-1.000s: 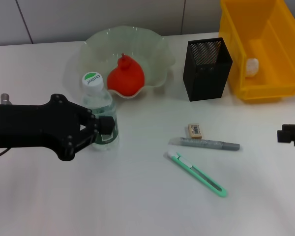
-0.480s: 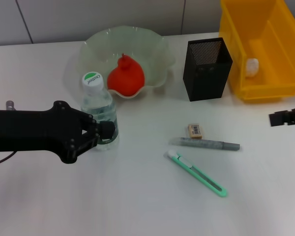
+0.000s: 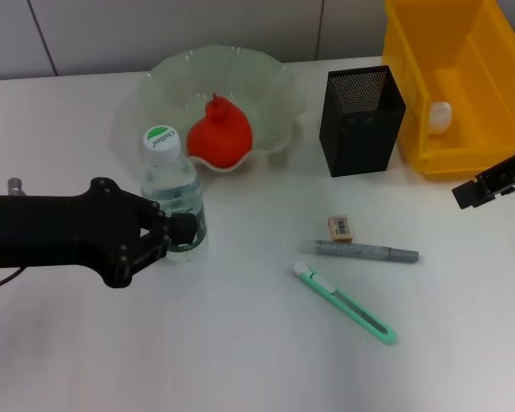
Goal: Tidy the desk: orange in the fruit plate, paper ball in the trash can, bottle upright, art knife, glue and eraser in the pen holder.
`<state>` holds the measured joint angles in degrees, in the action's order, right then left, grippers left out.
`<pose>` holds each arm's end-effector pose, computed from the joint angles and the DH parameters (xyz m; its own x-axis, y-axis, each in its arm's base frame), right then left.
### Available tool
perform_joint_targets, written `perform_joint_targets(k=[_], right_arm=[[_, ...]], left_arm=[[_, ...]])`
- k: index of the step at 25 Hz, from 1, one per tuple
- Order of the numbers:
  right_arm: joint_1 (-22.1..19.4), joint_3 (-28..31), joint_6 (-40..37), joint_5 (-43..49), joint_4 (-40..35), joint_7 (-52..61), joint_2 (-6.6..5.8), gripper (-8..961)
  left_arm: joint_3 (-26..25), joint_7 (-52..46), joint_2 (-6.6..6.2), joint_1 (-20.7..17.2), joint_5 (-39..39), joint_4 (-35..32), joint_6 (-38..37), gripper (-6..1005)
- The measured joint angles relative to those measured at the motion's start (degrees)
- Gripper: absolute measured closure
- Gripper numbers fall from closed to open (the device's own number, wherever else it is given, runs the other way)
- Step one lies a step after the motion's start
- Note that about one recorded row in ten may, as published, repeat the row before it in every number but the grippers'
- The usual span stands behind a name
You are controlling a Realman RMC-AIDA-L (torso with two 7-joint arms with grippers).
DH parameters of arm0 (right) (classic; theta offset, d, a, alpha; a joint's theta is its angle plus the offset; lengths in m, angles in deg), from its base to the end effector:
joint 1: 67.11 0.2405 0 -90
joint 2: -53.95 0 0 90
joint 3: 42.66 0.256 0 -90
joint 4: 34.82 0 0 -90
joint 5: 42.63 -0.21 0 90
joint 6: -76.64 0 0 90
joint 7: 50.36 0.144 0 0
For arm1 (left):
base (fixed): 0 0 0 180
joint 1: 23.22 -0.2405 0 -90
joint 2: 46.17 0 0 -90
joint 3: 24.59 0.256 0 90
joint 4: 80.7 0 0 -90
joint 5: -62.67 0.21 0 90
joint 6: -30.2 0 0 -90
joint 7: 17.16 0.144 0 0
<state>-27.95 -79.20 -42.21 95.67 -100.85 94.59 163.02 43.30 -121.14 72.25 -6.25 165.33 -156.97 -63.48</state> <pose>0.2217 0.3367 0.1313 0.4191 -0.9055 -0.0661 -0.9073 -0.4151 -0.0663 -0.1880 0.2942 0.0293 0.8892 0.2620 0.3750 0.3056 -0.9502 -0.0608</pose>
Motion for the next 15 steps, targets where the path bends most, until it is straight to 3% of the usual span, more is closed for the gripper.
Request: perform_joint_targets(k=[1, 6, 15], right_arm=[[2.1, 0.0, -0.5, 1.2, 3.4, 0.3, -1.36, 598], [5.6, -0.2, -1.2, 6.1, 7.3, 0.7, -3.09, 598], [11.6, -2.9, -0.4, 11.7, 16.7, 0.4, -4.98, 597]], left_arm=[[0.0, 0.0, 0.0, 0.0, 0.0, 0.0, 0.0, 1000], [0.1, 0.0, 0.04, 0.4, 0.0, 0.0, 0.1, 1000], [0.4, 0.3, -0.02, 0.6, 0.0, 0.0, 1.7, 1000]])
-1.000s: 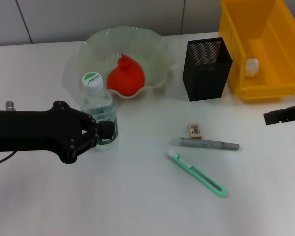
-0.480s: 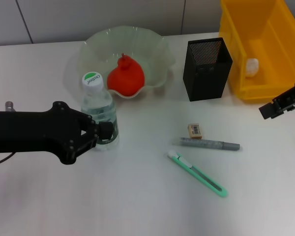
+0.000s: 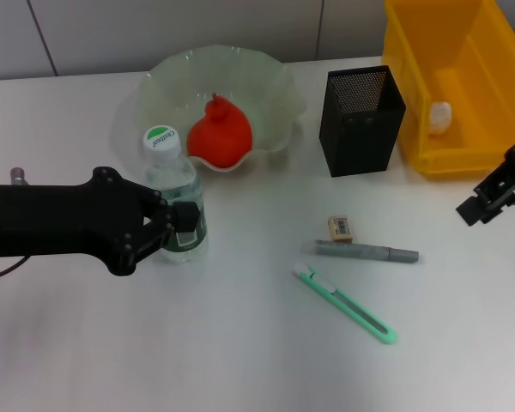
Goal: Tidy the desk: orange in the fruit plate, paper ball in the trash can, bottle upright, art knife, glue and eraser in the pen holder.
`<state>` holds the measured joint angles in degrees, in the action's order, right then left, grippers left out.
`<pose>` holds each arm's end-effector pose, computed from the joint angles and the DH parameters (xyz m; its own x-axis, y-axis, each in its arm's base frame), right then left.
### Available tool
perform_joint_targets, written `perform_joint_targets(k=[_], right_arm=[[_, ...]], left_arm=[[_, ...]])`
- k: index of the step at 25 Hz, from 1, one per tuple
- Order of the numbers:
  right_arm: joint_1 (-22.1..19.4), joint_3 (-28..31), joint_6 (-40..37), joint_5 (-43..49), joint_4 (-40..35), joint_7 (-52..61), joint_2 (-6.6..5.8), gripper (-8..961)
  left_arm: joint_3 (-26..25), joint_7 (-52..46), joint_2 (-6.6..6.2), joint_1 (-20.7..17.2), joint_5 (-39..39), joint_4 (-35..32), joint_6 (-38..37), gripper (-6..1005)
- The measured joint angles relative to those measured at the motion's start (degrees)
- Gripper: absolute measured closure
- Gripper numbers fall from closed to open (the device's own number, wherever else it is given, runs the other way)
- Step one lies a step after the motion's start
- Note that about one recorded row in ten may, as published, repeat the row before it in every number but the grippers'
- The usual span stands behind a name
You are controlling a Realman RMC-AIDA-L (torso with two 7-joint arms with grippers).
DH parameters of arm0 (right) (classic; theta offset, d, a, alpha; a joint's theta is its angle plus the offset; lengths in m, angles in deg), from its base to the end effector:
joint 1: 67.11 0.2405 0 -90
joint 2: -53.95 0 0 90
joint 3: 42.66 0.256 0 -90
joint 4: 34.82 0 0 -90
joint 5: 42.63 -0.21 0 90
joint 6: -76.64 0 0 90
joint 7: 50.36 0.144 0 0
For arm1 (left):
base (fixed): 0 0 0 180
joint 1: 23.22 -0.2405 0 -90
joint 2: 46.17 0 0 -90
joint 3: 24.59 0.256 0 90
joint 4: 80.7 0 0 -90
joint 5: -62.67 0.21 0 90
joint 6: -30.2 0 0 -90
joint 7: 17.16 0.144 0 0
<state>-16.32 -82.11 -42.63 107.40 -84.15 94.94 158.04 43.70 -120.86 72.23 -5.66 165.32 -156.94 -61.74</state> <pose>0.2066 0.3650 0.1234 0.3544 -0.9182 0.1770 -0.9185 -0.3773 -0.1180 -0.1849 0.2998 0.0286 0.8923 0.2466 0.3781 0.2986 -0.9506 -0.0847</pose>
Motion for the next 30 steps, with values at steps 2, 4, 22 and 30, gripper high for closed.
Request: perform_joint_targets(k=[2, 4, 22, 30], right_arm=[[1.4, -1.8, 1.2, 0.0, 1.7, -0.1, -0.08, 597], [2.6, -3.5, 2.6, 0.0, 3.3, -0.3, -0.13, 597], [10.1, -9.7, 16.5, 0.5, 18.5, -9.2, 2.77, 622], [10.8, -18.9, 21.5, 0.9, 19.0, -10.4, 6.77, 635]], left_arm=[[0.0, 0.3, -0.01, 0.0, 0.0, 0.2, 0.0, 1000], [0.0, 0.4, -0.02, 0.1, 0.0, 0.5, 0.0, 1000], [0.3, 2.2, 0.01, 0.2, 0.0, 2.2, -0.3, 1001], [0.0, 2.6, -0.01, 0.0, 0.0, 2.4, -0.4, 1001]])
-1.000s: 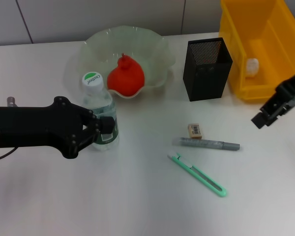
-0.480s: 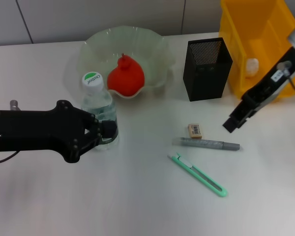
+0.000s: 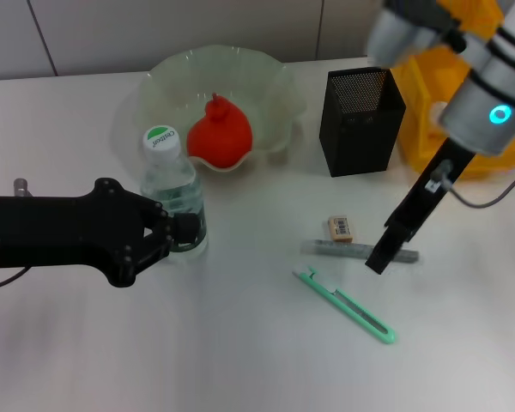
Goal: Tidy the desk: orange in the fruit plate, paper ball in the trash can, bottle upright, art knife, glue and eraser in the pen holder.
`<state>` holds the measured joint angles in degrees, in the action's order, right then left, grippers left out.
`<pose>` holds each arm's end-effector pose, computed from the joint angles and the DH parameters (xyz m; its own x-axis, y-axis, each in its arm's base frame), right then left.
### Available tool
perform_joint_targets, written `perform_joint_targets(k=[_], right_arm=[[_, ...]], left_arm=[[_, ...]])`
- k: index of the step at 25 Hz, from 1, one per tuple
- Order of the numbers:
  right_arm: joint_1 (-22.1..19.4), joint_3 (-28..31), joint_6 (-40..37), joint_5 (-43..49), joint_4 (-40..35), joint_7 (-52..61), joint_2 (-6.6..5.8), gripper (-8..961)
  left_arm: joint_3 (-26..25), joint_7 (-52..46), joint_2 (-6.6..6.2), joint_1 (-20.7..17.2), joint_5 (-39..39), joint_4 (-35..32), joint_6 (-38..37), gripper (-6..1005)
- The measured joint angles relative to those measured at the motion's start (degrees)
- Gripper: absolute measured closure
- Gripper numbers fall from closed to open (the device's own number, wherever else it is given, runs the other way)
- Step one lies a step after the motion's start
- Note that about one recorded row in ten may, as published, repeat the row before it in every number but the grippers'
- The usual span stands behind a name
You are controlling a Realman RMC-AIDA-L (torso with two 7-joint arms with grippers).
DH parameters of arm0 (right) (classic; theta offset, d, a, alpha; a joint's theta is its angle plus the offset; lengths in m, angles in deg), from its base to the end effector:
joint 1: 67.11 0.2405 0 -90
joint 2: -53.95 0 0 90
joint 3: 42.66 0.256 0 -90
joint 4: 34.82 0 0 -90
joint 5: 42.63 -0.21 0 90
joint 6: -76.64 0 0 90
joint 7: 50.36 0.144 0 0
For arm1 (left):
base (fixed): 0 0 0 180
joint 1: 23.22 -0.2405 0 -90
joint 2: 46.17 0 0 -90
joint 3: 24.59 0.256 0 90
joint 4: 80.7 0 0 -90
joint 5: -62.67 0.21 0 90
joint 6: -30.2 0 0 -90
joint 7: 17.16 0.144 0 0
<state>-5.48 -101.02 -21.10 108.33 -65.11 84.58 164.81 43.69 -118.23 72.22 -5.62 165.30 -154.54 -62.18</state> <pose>0.1804 0.3898 0.0075 0.5744 -0.7061 0.4142 -0.7198 -0.6766 -0.1553 -0.1916 0.2977 0.0236 0.8946 0.2414 0.3760 0.2877 -0.9551 -0.0712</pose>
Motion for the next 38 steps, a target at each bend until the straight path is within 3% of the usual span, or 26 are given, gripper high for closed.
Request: perform_joint_targets(k=[6, 10, 16, 24, 30, 38], right_arm=[[1.1, -3.3, 3.0, 0.0, 0.6, 0.2, 1.45, 645], [1.5, -3.4, 4.0, 0.0, 0.7, 0.2, 1.8, 652], [1.7, -3.4, 7.2, 0.0, 0.8, -0.7, 3.28, 662], [1.7, -2.7, 10.5, -0.7, 1.7, -1.9, 3.73, 671], [1.8, -2.7, 12.6, -1.3, 2.2, -2.9, 4.32, 574], [2.5, -2.9, 13.1, -1.4, 2.2, -3.1, 5.89, 575]], left_arm=[[-0.1, 0.0, -0.08, 0.0, 0.0, 0.7, 0.0, 1001], [-0.2, 0.0, -0.09, 0.0, -0.1, 0.7, 0.0, 1001], [-0.1, 0.7, -0.05, -0.1, -0.3, 1.1, 0.0, 1001], [-0.1, 0.8, -0.01, -0.3, -0.3, 1.3, 0.0, 1000], [0.0, 1.1, 0.0, -0.4, -0.3, 1.5, 0.0, 1000], [-0.1, 1.4, 0.0, -0.2, -0.4, 2.1, 0.0, 1000]])
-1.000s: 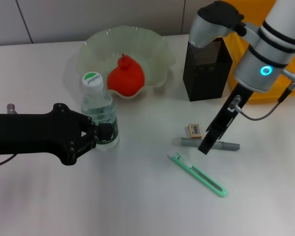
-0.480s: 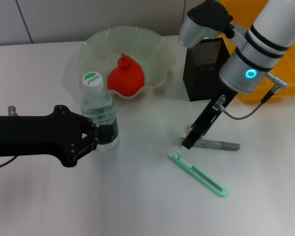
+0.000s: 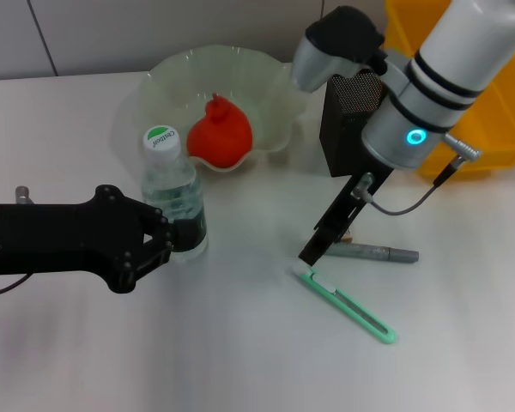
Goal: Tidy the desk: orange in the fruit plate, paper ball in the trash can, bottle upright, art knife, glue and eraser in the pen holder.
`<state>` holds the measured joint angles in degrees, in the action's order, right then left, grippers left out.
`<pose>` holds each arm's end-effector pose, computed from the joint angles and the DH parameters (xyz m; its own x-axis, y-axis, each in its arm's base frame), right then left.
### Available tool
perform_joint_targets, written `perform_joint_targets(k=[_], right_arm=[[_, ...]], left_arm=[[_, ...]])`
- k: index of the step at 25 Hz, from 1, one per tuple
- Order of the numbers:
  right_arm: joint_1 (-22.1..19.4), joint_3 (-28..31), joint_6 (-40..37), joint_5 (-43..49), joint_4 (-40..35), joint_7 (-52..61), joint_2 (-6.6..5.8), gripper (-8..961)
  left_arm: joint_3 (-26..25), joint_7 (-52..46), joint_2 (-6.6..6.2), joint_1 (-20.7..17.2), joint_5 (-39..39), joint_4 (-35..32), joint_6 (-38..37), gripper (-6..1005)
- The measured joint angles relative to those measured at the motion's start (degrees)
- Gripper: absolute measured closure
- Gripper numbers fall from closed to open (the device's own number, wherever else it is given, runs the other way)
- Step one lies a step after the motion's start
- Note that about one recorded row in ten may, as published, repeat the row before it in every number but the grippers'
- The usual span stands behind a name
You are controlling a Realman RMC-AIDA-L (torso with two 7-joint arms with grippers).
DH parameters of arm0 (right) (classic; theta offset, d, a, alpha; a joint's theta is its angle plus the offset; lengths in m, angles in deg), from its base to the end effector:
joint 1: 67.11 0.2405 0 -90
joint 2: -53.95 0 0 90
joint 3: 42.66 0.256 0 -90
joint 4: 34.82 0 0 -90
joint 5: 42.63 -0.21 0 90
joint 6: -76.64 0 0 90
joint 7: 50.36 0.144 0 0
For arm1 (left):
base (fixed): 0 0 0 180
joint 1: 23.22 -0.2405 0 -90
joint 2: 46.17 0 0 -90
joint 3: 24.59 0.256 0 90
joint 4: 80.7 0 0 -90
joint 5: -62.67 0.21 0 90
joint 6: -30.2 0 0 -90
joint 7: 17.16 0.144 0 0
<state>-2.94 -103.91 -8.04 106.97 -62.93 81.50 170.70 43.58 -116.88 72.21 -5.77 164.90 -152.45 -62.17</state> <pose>0.1577 0.3982 -0.0481 0.7017 -0.6186 0.3535 -0.6024 -0.7800 -0.1693 -0.1977 0.2962 0.0201 0.8878 0.2540 0.3839 0.2984 -0.9526 -0.0599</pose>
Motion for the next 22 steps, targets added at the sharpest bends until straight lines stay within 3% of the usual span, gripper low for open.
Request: perform_joint_targets(k=[5, 22], right_arm=[[0.6, -0.3, 0.1, 0.0, 0.6, 0.0, 0.79, 576], [0.9, -0.5, 0.8, 1.4, 2.4, 2.7, 1.02, 579]], left_arm=[[0.0, 0.1, 0.0, 0.0, 0.0, 0.0, 0.0, 1000], [-0.1, 0.9, 0.09, -0.1, 0.0, 0.7, 0.0, 1000]])
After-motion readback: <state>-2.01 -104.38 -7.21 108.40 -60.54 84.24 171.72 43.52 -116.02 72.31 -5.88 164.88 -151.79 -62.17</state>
